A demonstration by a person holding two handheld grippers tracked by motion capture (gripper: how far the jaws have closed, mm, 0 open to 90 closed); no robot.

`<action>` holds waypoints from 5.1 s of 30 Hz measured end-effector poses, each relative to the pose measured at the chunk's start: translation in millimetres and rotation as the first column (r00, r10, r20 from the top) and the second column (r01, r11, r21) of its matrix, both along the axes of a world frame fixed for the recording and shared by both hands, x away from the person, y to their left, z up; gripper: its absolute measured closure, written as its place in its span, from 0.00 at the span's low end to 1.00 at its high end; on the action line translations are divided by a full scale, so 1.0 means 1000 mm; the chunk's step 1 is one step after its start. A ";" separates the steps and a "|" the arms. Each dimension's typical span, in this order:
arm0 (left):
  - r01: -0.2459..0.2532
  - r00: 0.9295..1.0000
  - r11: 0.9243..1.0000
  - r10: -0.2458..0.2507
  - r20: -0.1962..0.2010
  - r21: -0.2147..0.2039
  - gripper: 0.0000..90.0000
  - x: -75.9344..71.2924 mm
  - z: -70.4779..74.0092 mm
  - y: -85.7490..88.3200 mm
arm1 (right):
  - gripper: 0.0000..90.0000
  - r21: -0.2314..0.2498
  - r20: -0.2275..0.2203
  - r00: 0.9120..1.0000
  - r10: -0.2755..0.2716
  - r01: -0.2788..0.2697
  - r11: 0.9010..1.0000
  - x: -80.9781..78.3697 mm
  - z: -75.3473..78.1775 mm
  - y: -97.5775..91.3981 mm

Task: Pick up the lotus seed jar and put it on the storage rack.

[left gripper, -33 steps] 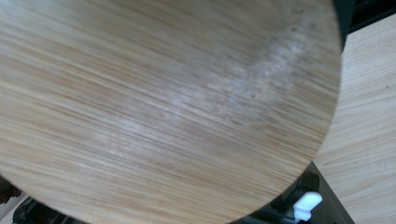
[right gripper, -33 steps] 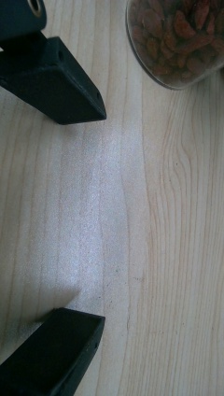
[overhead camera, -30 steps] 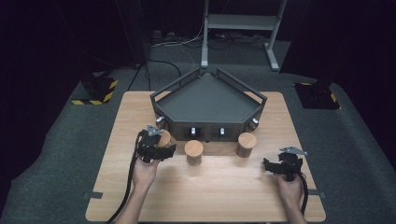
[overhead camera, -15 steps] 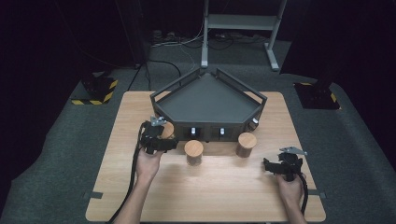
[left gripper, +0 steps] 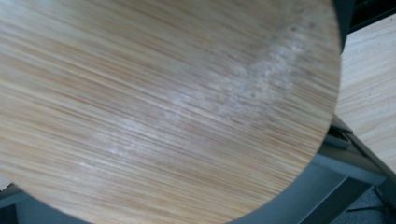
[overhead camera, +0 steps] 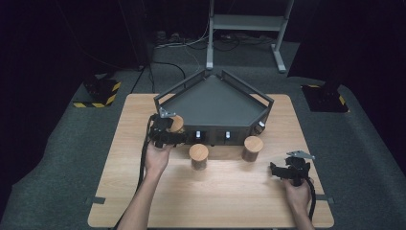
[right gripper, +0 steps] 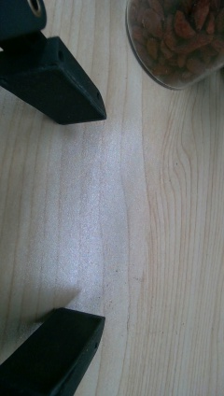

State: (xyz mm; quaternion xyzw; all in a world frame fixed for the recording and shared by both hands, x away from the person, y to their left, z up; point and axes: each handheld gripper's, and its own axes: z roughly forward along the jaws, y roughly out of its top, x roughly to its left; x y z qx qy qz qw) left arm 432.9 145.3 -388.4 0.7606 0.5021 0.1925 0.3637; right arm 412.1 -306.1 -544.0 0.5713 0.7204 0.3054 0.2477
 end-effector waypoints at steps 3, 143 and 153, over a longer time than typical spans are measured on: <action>0.001 1.000 1.000 -0.001 0.002 0.000 0.28 0.002 0.002 -0.002 | 0.04 0.000 0.000 1.000 0.000 0.000 1.000 0.000 0.000 0.000; -0.107 0.994 0.991 0.107 0.002 0.079 0.10 0.058 0.001 -0.021 | 0.04 -0.002 0.001 1.000 0.001 -0.001 1.000 0.000 0.000 0.000; -0.093 0.996 0.993 0.094 -0.001 0.078 0.10 0.052 0.002 -0.020 | 0.04 -0.002 0.001 1.000 0.001 -0.001 1.000 0.000 0.000 0.000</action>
